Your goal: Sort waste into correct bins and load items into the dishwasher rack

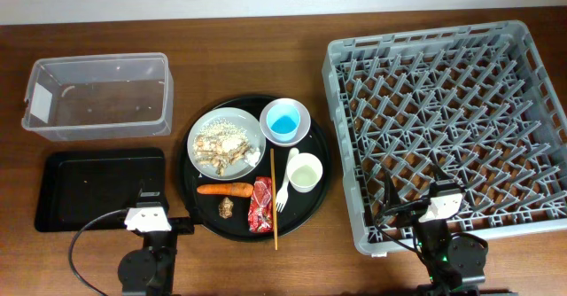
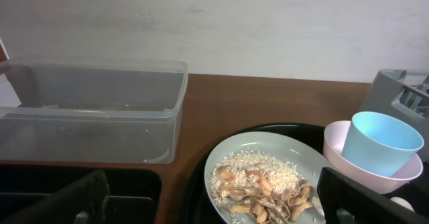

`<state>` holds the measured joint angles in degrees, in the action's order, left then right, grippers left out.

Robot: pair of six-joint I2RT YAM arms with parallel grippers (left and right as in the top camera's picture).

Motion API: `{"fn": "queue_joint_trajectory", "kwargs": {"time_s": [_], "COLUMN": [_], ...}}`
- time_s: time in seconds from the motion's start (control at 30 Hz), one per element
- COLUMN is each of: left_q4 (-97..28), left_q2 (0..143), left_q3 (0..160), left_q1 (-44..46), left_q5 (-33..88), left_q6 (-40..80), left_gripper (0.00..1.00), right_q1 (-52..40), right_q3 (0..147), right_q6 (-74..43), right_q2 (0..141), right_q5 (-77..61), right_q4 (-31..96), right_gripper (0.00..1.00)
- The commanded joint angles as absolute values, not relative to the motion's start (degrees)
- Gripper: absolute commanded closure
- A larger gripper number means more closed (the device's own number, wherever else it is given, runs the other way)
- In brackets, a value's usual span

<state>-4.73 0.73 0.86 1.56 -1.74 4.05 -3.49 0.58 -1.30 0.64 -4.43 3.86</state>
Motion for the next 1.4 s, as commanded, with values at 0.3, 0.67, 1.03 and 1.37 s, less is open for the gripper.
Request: {"fn": "queue_joint_trajectory", "kwargs": {"time_s": [0.3, 0.67, 1.03, 1.37], "left_q4": [-4.8, -4.8, -4.7, -11.0], "left_q2": [0.3, 0.3, 0.3, 2.4], "left_q3": [0.5, 0.5, 0.5, 5.5], "left_q1": [1.8, 1.8, 1.8, 1.8], "left_q5": [-1.1, -1.1, -1.3, -1.2], "left_q6": [3.1, 3.1, 3.1, 3.2], "left_gripper": [0.01, 0.01, 0.01, 0.01], "right_q1": [-3.8, -3.8, -3.7, -3.7], "right_q3": [0.3, 0.3, 0.3, 4.3], "right_q6": [-1.3, -1.3, -1.3, -2.0], "right_q2": [0.4, 0.4, 0.4, 0.5], "right_q5": [-5.4, -5.4, -5.5, -5.6], "right_q4": [4.1, 4.1, 3.7, 8.5], "right_gripper": [0.01, 0.01, 0.01, 0.01]}}
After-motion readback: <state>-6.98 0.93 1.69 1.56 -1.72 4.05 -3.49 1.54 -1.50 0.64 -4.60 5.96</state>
